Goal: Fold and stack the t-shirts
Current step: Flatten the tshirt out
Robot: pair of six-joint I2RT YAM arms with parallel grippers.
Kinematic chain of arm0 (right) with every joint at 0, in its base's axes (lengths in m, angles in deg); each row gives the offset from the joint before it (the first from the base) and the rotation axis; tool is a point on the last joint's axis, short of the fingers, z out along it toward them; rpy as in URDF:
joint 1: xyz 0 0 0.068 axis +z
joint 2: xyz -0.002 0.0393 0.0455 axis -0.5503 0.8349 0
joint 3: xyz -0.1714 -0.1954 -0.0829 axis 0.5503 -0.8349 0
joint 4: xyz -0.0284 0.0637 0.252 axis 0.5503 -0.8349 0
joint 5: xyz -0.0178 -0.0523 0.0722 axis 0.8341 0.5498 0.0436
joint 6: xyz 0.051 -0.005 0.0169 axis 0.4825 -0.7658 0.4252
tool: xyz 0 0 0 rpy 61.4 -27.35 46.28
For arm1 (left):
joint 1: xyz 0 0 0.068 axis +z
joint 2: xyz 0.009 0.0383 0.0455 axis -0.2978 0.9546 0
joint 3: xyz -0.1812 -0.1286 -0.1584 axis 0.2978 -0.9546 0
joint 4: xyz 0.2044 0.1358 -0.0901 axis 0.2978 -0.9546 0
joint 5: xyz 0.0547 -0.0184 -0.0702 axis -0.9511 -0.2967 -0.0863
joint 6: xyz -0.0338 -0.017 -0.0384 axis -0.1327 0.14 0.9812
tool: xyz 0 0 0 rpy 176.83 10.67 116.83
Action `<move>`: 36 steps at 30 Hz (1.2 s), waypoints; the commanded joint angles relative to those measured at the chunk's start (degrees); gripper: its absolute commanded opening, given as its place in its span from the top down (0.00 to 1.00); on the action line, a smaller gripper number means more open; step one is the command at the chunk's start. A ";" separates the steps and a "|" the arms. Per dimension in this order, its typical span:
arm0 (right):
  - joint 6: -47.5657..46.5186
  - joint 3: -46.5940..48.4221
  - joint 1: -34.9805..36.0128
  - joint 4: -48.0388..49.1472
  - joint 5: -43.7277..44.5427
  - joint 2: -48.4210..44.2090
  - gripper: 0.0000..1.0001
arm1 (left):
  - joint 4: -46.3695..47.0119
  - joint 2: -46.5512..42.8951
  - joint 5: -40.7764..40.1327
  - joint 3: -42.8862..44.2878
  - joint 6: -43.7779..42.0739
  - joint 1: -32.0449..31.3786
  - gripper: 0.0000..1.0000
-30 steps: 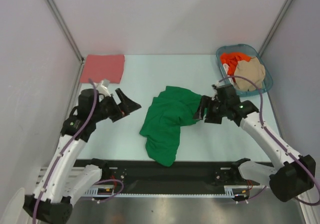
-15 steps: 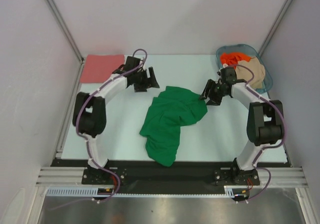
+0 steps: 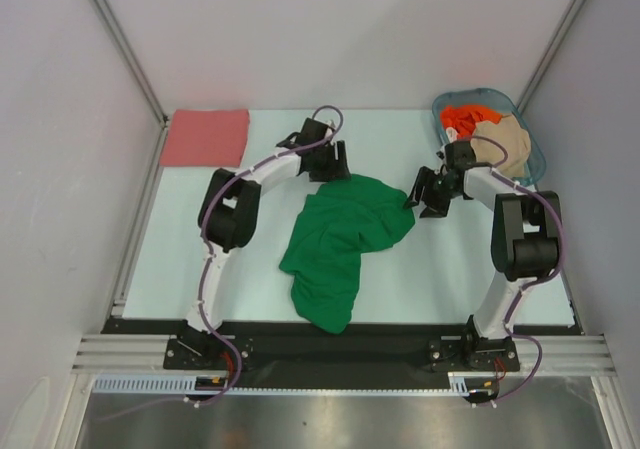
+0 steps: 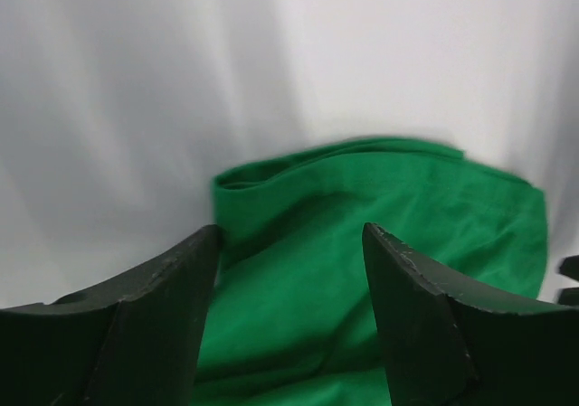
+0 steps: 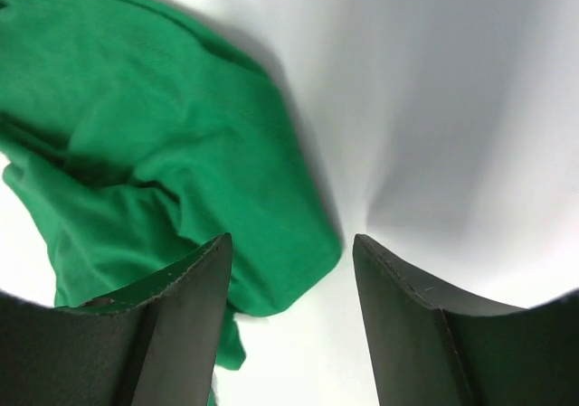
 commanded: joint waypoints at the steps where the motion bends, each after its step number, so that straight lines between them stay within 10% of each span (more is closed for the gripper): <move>1: -1.20 -0.77 -0.34 3.07 0.10 2.10 0.38 | -0.21 2.73 -1.60 2.96 2.63 -0.46 0.29; 9: 1.43 -0.24 0.89 7.11 -0.08 6.32 0.55 | -0.83 6.60 2.09 5.60 2.99 -0.55 0.57; 13: 2.14 3.17 2.38 7.30 2.11 9.83 0.78 | -5.73 7.92 1.74 11.55 1.68 -0.37 0.99; 17: 1.79 12.57 3.96 2.47 5.88 9.14 1.00 | -10.48 6.27 -0.71 19.55 -0.87 0.51 1.00; 29: 4.68 65.90 9.15 -7.56 11.96 6.24 1.00 | -3.56 -27.43 -10.19 34.00 -6.67 5.25 1.00; 36: 11.63 59.19 10.38 -2.91 12.40 -7.10 1.00 | -3.90 -48.92 -12.24 30.92 -6.68 5.25 1.00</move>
